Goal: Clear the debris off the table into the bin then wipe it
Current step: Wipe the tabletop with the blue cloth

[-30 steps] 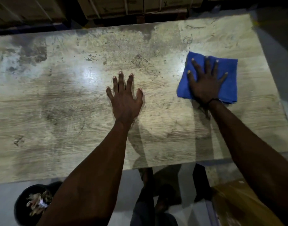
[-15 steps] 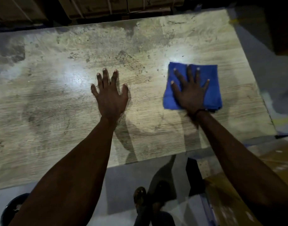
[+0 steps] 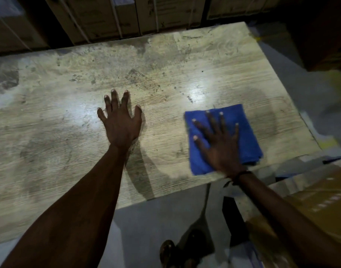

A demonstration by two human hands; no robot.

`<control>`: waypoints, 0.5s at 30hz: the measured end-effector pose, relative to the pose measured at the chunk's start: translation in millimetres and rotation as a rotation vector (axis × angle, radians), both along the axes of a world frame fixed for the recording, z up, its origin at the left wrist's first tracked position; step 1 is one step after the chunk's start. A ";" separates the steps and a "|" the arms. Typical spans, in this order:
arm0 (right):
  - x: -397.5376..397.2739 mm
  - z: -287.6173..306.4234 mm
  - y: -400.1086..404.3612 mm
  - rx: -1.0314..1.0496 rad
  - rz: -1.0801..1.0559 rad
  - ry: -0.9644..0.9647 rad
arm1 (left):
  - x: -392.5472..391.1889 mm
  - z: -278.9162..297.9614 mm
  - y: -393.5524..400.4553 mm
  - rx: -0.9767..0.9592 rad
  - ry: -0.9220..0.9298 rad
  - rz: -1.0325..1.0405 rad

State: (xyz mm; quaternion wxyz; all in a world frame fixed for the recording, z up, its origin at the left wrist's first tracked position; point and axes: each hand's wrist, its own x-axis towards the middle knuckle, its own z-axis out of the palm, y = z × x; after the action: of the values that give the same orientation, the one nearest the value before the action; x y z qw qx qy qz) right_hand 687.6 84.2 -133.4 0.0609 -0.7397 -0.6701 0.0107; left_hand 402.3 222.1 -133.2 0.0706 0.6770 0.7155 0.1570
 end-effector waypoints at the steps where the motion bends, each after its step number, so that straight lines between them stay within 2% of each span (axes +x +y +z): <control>1: 23.8 0.6 11.5 -0.021 -0.067 0.006 | 0.2 -0.3 -0.2 0.001 0.000 -0.001; 3: 54.4 4.3 36.1 -0.036 -0.189 0.088 | 0.7 0.9 -0.4 0.007 -0.002 -0.006; 6: 37.0 2.8 59.2 -0.001 -0.279 0.143 | 0.2 2.6 -2.0 0.005 -0.006 -0.021; 9: -22.6 -1.9 35.7 0.024 -0.087 0.055 | -1.2 1.4 -3.3 -0.008 -0.012 -0.053; 12: -55.8 -2.4 -29.0 0.033 0.159 0.058 | 0.3 1.6 -15.4 -0.011 0.004 -0.064; 15: -19.1 -4.9 -61.2 0.033 0.116 -0.014 | 10.0 -1.3 -53.5 -0.024 0.027 -0.080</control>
State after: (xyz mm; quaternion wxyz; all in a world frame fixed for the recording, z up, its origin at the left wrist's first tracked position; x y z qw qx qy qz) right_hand 668.4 23.0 -138.3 0.0675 -0.6987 -0.7122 -0.0021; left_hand 412.3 168.6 -134.4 0.0750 0.7062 0.6907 0.1364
